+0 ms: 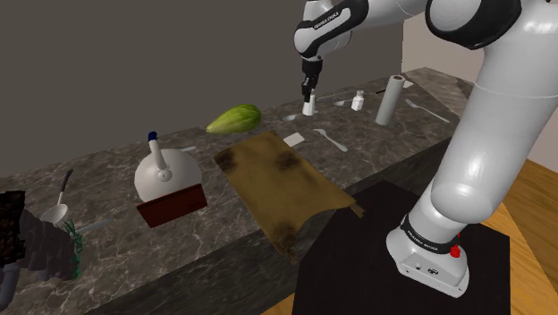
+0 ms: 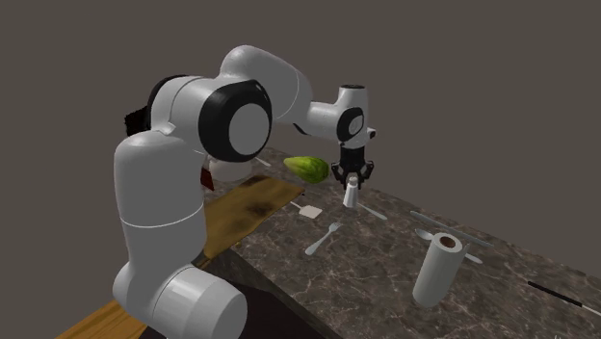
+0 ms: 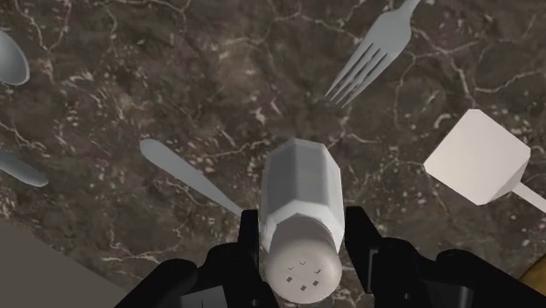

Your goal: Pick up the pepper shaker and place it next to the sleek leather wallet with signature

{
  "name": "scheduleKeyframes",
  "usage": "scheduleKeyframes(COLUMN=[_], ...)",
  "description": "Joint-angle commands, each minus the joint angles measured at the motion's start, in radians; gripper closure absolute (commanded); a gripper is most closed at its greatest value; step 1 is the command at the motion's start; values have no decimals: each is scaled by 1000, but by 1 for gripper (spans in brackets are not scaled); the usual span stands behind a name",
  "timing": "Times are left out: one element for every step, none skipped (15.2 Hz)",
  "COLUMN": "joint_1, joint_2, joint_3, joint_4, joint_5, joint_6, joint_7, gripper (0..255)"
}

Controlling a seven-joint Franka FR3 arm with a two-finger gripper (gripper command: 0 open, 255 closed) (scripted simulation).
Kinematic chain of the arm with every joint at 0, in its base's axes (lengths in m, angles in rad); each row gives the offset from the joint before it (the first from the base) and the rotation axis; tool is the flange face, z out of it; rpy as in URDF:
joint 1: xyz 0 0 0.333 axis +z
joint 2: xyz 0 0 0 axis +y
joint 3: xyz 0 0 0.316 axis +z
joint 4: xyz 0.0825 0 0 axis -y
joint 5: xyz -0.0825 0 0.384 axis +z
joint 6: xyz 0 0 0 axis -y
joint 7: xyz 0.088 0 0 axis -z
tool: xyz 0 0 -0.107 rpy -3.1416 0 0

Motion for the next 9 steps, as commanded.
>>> scheduleKeyframes(joint_1=[0, 1, 1, 2, 2, 2, 2, 3, 3], joint_2=[-8, -12, -17, -21, -25, -29, -33, -36, -39], joint_3=[0, -1, -1, -1, -1, -1, -1, -1, -1], joint_4=[21, 29, 37, 45, 54, 63, 72, 81, 91], joint_5=[-2, -3, -5, -6, -7, -8, -9, -9, -10], joint_6=[-28, -41, -53, -66, -78, -91, -104, -116, -129], joint_7=[0, 0, 1, 1, 1, 1, 1, 1, 1], gripper=[255, 255, 255, 255, 255, 255, 255, 255, 255])
